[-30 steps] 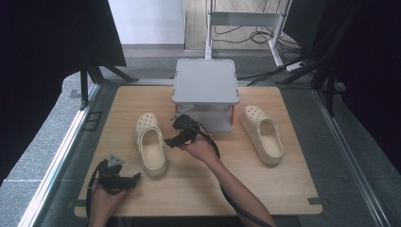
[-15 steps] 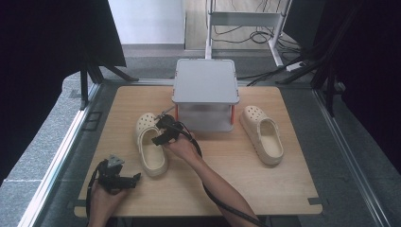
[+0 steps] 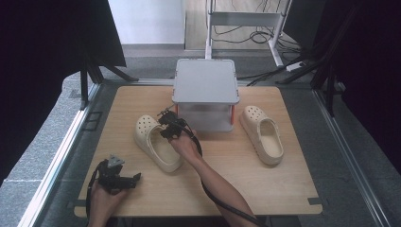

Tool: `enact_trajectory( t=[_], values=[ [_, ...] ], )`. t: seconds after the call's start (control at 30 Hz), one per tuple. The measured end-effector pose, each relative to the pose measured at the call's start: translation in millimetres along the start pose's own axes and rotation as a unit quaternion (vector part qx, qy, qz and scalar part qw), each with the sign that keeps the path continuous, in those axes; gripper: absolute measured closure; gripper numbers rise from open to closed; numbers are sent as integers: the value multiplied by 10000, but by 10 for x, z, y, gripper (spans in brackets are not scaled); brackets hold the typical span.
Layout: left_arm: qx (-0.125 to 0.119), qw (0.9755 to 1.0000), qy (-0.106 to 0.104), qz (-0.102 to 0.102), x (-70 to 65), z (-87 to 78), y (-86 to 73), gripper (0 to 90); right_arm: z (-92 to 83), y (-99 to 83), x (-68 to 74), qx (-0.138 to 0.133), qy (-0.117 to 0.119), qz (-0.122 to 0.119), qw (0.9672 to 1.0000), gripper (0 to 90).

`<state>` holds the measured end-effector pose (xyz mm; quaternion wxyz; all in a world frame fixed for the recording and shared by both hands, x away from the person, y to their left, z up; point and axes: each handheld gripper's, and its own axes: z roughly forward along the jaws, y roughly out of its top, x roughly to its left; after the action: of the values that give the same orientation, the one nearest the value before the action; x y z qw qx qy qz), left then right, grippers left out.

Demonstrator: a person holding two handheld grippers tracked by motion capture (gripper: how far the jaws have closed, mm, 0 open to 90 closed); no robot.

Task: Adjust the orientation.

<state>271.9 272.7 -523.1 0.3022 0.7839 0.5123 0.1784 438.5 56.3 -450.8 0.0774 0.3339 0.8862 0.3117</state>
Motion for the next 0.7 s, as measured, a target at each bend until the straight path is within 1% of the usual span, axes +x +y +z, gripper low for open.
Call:
enact_trajectory(
  t=[0.23,0.33,0.43,0.57,0.7],
  values=[
    [-6,10000,-13,-6,-3,1,0,0,-228,33,5,-37,23,-161,9999,770],
    [0,10000,-20,-1,-3,0,0,0,-347,20,-2,-78,122,-182,9997,770],
    [-3,10000,-19,-3,-3,0,0,0,-467,-9,7,-85,211,-283,9993,770],
    [-8,10000,-15,3,-2,1,0,0,-637,-90,20,-116,357,-364,9986,770],
    [-13,10000,-10,2,-3,2,0,0,-834,-204,35,-192,621,-375,9972,770]
  ],
)
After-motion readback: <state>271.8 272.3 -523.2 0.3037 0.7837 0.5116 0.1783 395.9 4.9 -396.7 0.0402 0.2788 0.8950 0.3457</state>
